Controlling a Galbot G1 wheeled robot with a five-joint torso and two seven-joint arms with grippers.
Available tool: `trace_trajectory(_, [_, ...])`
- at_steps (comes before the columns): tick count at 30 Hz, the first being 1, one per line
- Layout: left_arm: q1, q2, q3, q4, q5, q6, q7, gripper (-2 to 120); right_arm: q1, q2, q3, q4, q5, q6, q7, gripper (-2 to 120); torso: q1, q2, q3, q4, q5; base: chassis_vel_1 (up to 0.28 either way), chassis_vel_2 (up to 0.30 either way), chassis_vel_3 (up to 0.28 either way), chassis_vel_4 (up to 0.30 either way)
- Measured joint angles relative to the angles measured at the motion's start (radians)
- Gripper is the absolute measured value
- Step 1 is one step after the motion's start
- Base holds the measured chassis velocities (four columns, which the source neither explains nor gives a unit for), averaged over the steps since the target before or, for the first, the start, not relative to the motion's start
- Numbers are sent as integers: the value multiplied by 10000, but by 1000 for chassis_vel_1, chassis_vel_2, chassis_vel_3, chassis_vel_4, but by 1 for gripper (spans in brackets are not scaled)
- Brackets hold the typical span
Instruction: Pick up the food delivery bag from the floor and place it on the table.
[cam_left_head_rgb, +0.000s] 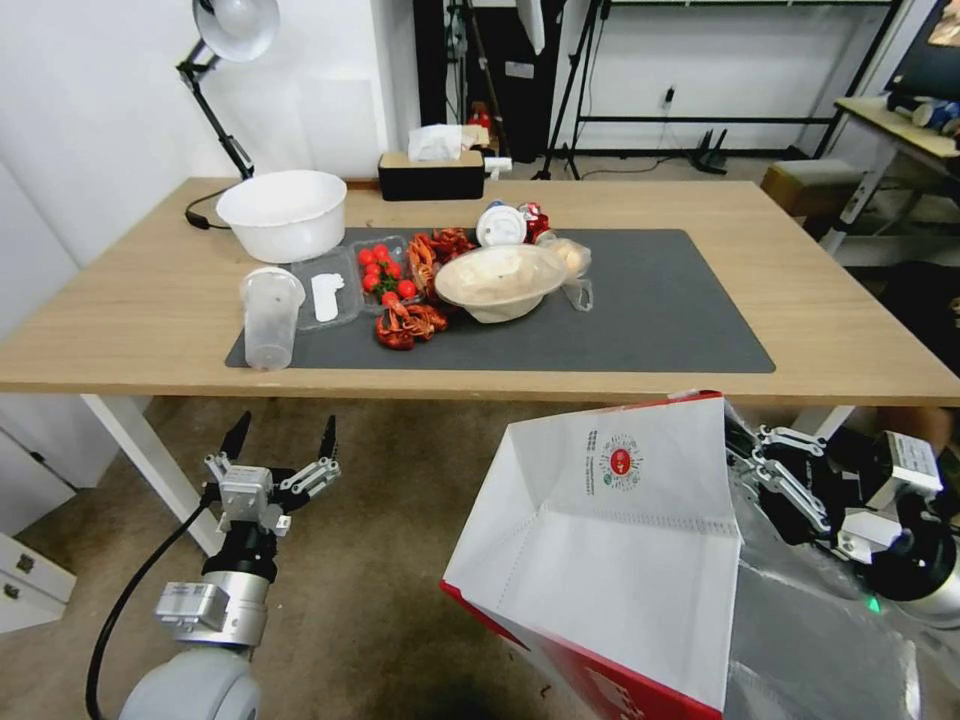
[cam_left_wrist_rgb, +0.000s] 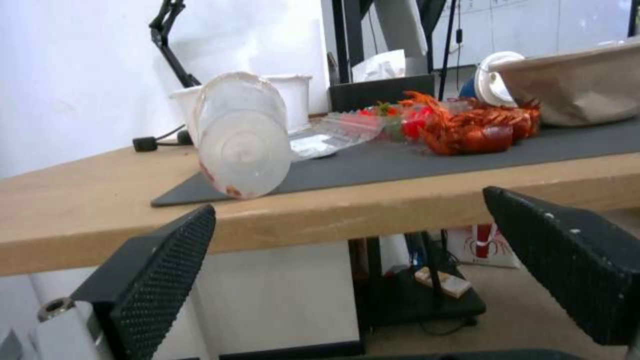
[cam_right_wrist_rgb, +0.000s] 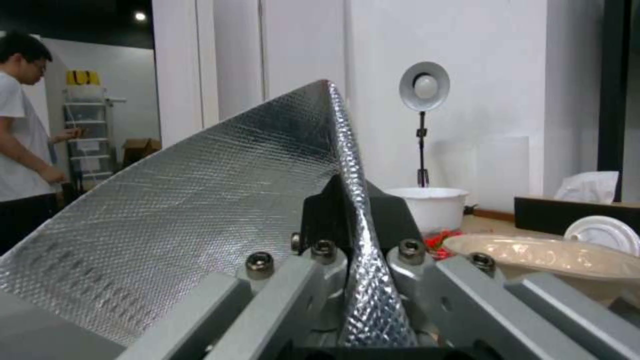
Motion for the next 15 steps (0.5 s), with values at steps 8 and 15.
trace_trajectory(8, [31,89,4,-26,32,6,6,100,63,-28,-30,-46,-9,2,10,0,153,354,202,-1,0,0,0,0,0])
trace_trajectory(15, [22,119,12,-18,38,3,7,100,97,-24,-72,86,-22,-27,94,0,276,642,370,-1,-1,0,0,0,0])
